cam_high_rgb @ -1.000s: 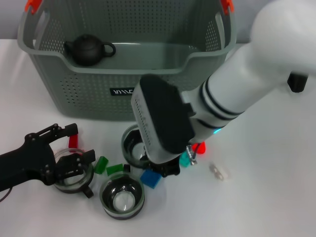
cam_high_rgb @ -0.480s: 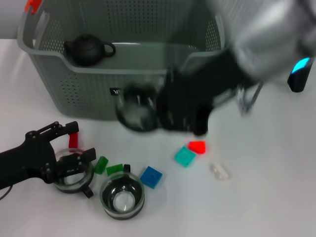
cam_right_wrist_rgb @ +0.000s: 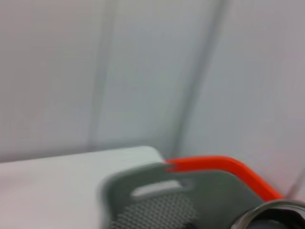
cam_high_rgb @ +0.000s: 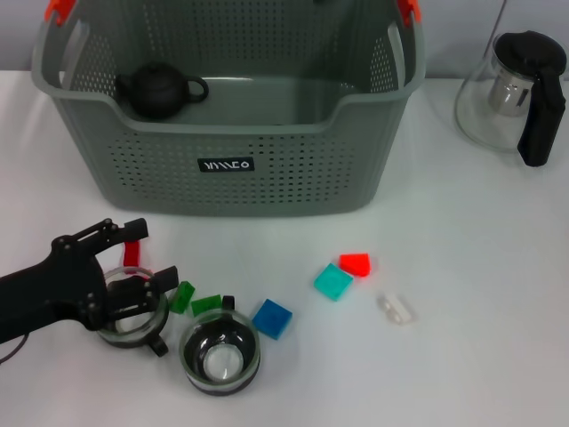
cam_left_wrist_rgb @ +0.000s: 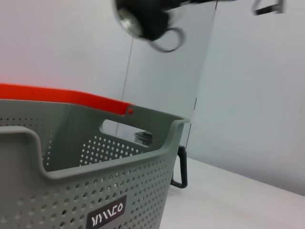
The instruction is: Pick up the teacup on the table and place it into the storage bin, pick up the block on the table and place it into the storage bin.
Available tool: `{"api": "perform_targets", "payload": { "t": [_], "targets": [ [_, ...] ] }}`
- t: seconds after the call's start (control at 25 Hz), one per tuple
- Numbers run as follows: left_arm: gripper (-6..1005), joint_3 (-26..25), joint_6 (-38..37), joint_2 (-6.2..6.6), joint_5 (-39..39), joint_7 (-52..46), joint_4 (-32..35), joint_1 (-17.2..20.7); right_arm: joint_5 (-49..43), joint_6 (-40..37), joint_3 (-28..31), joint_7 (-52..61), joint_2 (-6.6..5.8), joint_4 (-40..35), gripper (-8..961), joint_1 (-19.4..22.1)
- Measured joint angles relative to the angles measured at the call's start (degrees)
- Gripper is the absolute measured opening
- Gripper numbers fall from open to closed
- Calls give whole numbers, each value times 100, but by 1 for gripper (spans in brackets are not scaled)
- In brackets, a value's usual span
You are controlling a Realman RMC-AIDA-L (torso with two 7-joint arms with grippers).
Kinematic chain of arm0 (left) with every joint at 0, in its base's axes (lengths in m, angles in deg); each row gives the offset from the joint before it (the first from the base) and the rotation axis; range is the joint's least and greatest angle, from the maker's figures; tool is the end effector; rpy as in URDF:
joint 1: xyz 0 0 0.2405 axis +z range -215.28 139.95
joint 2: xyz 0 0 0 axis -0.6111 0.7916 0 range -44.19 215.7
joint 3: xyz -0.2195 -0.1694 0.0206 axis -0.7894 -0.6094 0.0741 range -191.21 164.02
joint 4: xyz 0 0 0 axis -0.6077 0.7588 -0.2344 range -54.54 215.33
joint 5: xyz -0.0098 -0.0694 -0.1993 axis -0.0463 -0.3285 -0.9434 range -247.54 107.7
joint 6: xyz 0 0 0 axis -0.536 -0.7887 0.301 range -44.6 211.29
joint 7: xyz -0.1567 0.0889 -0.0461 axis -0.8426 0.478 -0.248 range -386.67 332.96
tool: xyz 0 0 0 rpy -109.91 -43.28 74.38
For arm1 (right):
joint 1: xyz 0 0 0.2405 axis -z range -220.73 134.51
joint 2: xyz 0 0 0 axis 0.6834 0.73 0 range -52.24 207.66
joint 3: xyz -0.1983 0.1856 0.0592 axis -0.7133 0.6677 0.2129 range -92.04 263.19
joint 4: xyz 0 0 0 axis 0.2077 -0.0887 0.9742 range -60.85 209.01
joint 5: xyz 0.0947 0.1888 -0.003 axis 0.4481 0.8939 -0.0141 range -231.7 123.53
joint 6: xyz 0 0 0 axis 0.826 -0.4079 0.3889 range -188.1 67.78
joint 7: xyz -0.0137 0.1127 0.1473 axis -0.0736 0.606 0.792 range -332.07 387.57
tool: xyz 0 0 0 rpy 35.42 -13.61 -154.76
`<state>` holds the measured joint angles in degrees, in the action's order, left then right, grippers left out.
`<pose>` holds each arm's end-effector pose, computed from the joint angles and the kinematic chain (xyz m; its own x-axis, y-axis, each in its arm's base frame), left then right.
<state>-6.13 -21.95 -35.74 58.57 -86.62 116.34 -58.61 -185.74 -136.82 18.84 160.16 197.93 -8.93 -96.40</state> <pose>-0.3216 0.2729 -0.0190 0.7052 0.2364 0.6685 0.5171 -0.8165 -0.2568 -0.0057 0.4468 -0.0013 0.9683 -0.0725 -0.2392 -0.1757 -0.8782 -0.4449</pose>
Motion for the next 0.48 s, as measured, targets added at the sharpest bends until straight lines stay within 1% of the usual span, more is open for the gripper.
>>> {"api": "perform_targets", "payload": {
  "t": [0.12,0.16,0.24,0.28,0.32,0.48],
  "targets": [
    [859,1,16,-6,0,0,-41,0,-587,675,-265,252,4,723,56,-373],
    [859,1,33,-6,0,0,-54,-1,-755,952,-361,278,1,1097,56,-506],
    [859,1,57,-8,0,0,-70,0,-1065,1472,-535,289,4,1954,56,-803],
    [859,1,65,-10,0,0,-77,3,-1241,1907,-624,275,2,2686,56,-1078],
    [859,1,66,-12,0,0,-79,4,-1241,1907,-624,275,2,2686,56,-1078],
    [859,-1,70,-17,0,0,-88,17,-1449,2709,-717,228,-8,4149,56,-1671]
  ]
}}
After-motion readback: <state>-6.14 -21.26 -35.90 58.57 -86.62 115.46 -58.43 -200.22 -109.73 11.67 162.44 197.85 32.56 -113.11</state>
